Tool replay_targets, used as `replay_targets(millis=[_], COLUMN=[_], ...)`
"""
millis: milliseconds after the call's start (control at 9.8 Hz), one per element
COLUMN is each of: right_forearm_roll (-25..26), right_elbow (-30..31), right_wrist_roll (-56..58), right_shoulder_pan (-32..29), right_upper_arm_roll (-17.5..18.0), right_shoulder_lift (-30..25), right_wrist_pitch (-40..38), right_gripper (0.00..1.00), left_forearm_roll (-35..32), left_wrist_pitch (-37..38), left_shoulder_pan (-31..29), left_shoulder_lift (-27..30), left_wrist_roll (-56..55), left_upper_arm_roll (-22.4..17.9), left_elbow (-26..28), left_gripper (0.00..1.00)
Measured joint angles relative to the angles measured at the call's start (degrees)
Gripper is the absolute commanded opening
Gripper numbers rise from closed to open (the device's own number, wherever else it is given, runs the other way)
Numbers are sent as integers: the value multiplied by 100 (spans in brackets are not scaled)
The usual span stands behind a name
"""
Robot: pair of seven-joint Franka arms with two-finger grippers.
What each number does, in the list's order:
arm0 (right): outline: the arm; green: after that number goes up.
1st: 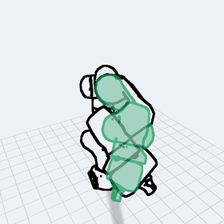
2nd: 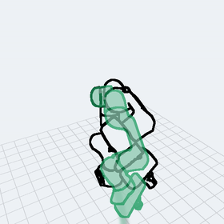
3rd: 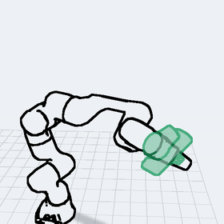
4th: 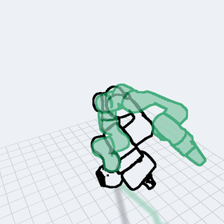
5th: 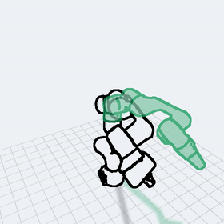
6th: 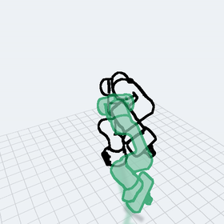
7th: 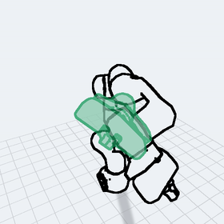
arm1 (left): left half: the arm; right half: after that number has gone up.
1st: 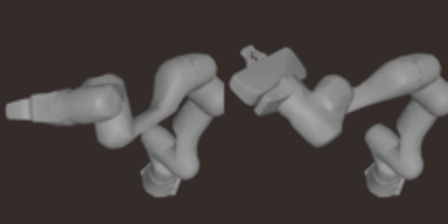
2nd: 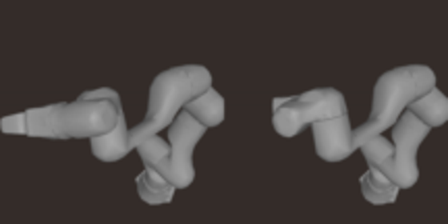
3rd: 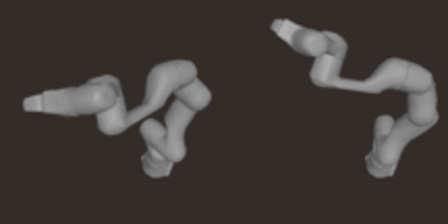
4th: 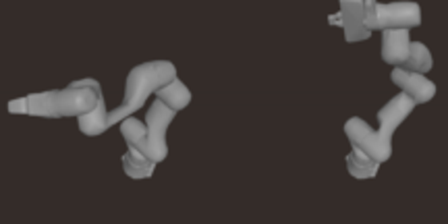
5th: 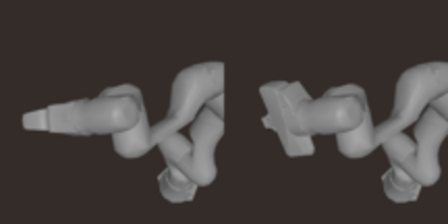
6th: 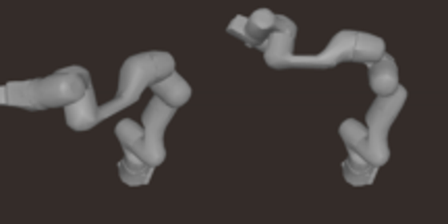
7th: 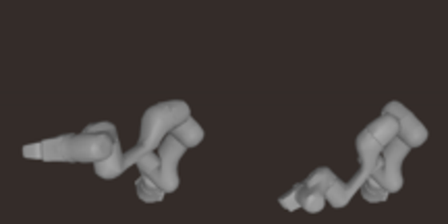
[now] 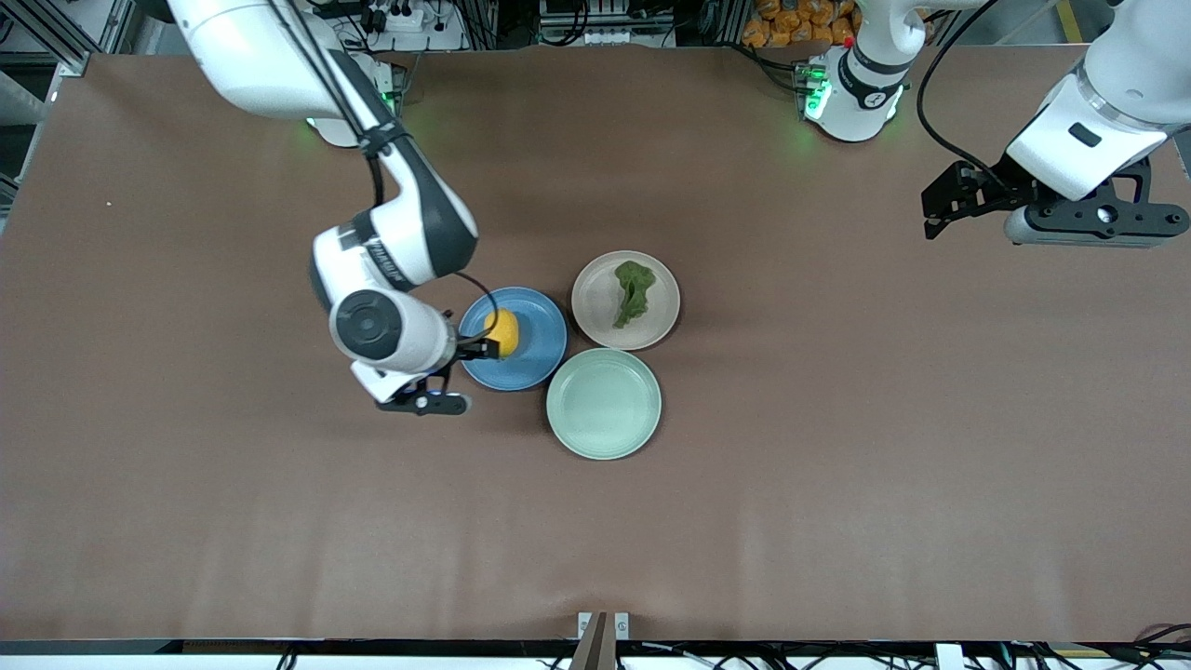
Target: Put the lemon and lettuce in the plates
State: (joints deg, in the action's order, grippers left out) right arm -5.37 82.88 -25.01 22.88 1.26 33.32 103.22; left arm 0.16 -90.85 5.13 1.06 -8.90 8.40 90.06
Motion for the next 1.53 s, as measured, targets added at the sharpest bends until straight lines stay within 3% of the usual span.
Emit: replay_targets(millis=[612, 1020, 1531], right_forearm_roll=[6, 547, 639], right_elbow=[-341, -364, -376], right_wrist_roll=[912, 1295, 2160], right_shoulder_pan=[-905, -1300, -1913], right_upper_arm_roll=[-27, -35, -123], right_shoulder_lift=[-287, -484, -764], right_wrist_pitch=[-585, -682, -786], right_gripper=[100, 100, 100], left_forearm_roll=[0, 0, 0], left_wrist_pitch=[26, 33, 42], left_shoulder_pan=[8, 8, 8], left_shoulder_lift=[0, 0, 0], left_wrist_roll=[1, 2, 2], left_upper_arm_roll=[22, 29, 38], left_elbow=[-7, -8, -10], left_gripper=[100, 100, 100])
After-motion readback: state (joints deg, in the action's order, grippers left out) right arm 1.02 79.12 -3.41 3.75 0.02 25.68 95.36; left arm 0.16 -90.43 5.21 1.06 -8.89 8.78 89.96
